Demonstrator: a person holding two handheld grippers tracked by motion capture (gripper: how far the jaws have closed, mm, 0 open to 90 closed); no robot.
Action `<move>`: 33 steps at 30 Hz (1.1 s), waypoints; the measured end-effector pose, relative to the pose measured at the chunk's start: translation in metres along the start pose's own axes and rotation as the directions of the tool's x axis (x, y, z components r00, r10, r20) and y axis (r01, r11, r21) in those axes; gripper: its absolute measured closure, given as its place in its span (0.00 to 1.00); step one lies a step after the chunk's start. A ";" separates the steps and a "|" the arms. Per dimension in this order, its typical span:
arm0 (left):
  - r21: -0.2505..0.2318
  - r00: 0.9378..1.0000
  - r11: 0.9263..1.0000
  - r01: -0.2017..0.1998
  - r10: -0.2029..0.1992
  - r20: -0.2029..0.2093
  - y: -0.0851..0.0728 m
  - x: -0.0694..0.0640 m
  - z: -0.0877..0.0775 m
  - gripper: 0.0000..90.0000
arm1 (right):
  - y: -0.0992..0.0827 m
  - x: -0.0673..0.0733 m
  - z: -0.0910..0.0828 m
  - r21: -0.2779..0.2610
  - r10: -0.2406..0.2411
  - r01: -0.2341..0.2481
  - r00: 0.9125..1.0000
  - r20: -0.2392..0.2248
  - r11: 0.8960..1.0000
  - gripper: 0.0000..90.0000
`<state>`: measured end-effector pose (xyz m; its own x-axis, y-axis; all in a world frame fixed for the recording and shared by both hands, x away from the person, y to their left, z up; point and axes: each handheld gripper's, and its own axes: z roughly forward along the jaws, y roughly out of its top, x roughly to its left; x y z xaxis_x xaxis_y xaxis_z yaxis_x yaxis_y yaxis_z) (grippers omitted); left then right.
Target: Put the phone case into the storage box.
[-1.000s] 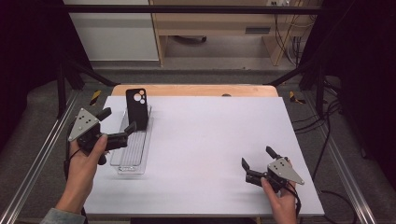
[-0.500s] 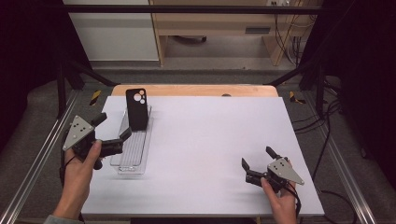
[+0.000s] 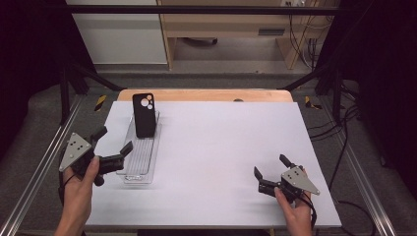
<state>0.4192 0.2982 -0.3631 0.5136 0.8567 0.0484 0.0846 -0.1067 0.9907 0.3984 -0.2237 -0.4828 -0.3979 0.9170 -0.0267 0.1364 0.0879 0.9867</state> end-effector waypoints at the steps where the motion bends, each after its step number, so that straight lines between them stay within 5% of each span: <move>1: 0.001 1.000 1.000 -0.007 0.007 0.001 -0.002 0.000 -0.001 0.02 | 0.000 0.000 0.000 0.001 0.001 -0.001 1.000 0.000 1.000 0.03; 8: -0.011 1.000 1.000 -0.030 0.030 0.001 -0.008 -0.003 -0.004 0.02 | 0.000 0.000 0.000 0.001 0.002 -0.002 1.000 0.000 1.000 0.03; 14: -0.025 0.996 0.996 -0.091 0.091 -0.007 -0.011 -0.002 -0.007 0.02 | -0.001 0.000 0.000 0.002 -0.001 0.001 1.000 0.000 1.000 0.03; 33: -0.063 0.998 0.997 -0.048 0.046 -0.035 -0.031 0.004 -0.022 0.02 | -0.001 -0.005 -0.001 -0.003 0.011 -0.011 0.999 0.031 1.000 0.03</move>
<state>0.3996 0.3163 -0.3909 0.4866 0.8681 0.0979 0.0061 -0.1154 0.9933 0.3988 -0.2286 -0.4834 -0.3684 0.9294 -0.0210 0.1383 0.0771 0.9874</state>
